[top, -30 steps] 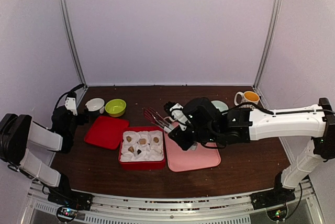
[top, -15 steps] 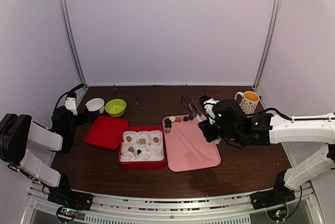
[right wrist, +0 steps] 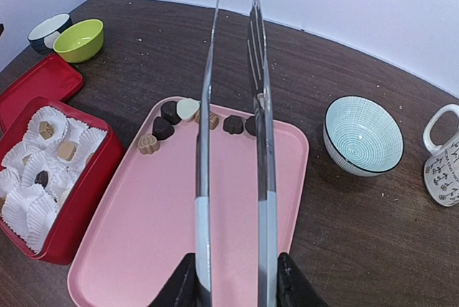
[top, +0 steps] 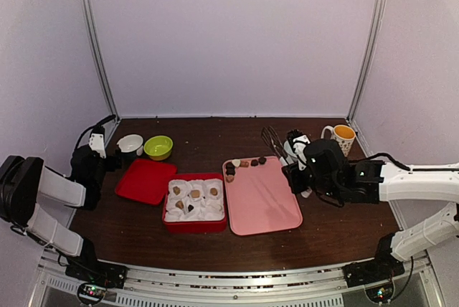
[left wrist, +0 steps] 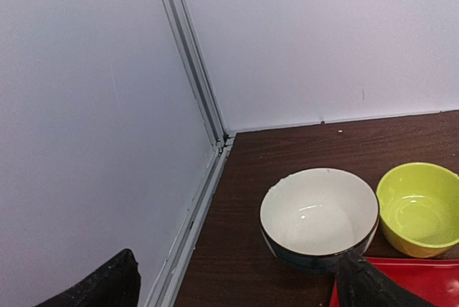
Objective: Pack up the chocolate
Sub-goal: Pick up the fake chocolate from the plate.
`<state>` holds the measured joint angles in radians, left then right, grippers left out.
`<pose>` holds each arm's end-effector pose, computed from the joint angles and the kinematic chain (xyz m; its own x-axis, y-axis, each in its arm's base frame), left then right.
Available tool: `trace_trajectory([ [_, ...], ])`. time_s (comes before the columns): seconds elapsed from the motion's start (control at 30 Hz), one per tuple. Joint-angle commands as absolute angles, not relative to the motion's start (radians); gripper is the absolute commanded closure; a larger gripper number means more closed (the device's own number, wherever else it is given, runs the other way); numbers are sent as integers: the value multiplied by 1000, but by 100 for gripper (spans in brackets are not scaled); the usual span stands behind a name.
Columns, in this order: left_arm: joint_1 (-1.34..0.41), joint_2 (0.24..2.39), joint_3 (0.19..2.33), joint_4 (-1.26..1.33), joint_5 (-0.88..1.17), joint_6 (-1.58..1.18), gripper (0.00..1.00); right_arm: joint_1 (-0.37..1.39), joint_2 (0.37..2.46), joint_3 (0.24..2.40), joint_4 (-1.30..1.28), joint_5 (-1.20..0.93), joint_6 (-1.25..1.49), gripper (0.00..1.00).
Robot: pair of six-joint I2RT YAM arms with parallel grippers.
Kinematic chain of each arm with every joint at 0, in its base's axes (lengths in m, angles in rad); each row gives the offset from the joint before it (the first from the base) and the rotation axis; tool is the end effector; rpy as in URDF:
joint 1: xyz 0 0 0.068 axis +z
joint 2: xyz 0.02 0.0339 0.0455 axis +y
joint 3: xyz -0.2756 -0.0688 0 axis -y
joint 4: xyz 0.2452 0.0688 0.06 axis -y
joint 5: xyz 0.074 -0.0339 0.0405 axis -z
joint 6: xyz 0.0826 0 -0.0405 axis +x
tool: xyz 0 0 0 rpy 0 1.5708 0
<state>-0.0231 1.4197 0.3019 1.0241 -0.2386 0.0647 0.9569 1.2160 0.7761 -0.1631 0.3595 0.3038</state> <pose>0.2937 0.0127 0.1773 -0.1071 0.0653 -0.9921 -0.2063 0.9747 0.0864 0.1944 0.2255 0.2360 -0.4907 -0.2102 -0.8456 -0.4731 0.8792 0.0560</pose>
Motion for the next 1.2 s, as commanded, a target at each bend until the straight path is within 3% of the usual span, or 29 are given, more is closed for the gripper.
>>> trace_trajectory([
  [0.0,-18,1428,301,1077,-229,57,2,948,1191,768,-120,381,307,70],
  [0.37,-18,1427,302,1077,-228,57,2,868,1186,785,-154,304,269,70],
  [0.67,-18,1428,301,1077,-228,57,2,796,1254,934,-389,203,254,71],
  [0.97,-18,1428,301,1077,-228,57,2,797,1221,912,-499,146,339,71],
  [1.17,-17,1428,301,1078,-228,57,2,796,1327,1017,-601,97,382,71],
])
